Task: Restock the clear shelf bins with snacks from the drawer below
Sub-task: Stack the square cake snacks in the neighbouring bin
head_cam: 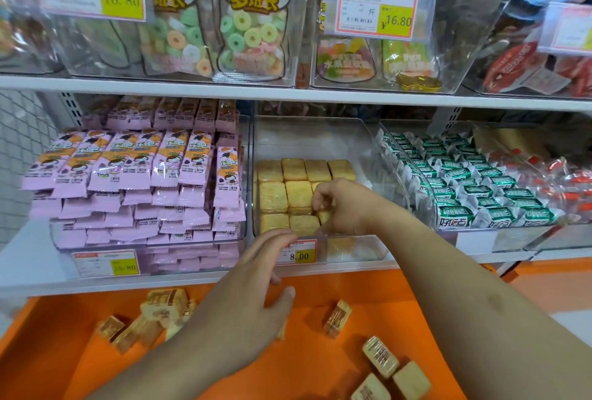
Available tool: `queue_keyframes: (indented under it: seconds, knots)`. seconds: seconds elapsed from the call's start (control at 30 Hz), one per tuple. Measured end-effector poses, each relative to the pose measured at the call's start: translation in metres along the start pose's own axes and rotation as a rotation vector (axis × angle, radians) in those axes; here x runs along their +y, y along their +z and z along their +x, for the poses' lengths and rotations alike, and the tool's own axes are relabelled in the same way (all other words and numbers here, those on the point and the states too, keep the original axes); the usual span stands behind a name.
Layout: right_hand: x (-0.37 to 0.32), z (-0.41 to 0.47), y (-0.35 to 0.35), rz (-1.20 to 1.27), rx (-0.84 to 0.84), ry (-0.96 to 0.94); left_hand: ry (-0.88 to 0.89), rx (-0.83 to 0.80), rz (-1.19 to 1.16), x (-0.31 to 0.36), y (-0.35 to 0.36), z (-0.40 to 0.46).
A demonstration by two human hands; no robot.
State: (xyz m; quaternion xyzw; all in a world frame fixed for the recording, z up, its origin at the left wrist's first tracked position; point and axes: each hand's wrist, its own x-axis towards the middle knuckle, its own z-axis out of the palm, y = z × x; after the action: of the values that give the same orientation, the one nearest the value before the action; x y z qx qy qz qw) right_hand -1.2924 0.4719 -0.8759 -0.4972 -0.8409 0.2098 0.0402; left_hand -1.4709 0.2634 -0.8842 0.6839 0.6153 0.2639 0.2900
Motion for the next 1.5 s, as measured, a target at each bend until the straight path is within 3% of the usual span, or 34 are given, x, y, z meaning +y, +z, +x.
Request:
queue_keyframes:
  seconds: [0.33,0.63,0.8,0.93,1.23,1.5]
  knots:
    - [0.004,0.005,0.007,0.041,0.095,0.106,0.021,0.028,0.01,-0.007,0.005,0.0]
    - [-0.016,-0.05,-0.032,0.287,0.202,-0.011,0.064,0.064,-0.077,-0.006,0.007,-0.012]
    - [-0.031,-0.122,-0.043,0.472,0.114,-0.136,0.074,0.069,-0.129,0.001,0.02,-0.027]
    - [-0.016,-0.166,-0.002,0.493,-0.007,-0.082,0.019,-0.01,-0.075,-0.011,0.053,-0.034]
    - [0.104,-0.165,0.134,0.147,-0.358,0.318,-0.191,-0.37,0.018,-0.074,0.175,-0.037]
    - [0.165,-0.128,0.215,-0.065,-0.325,0.454,-0.127,-0.59,0.235,-0.122,0.258,-0.007]
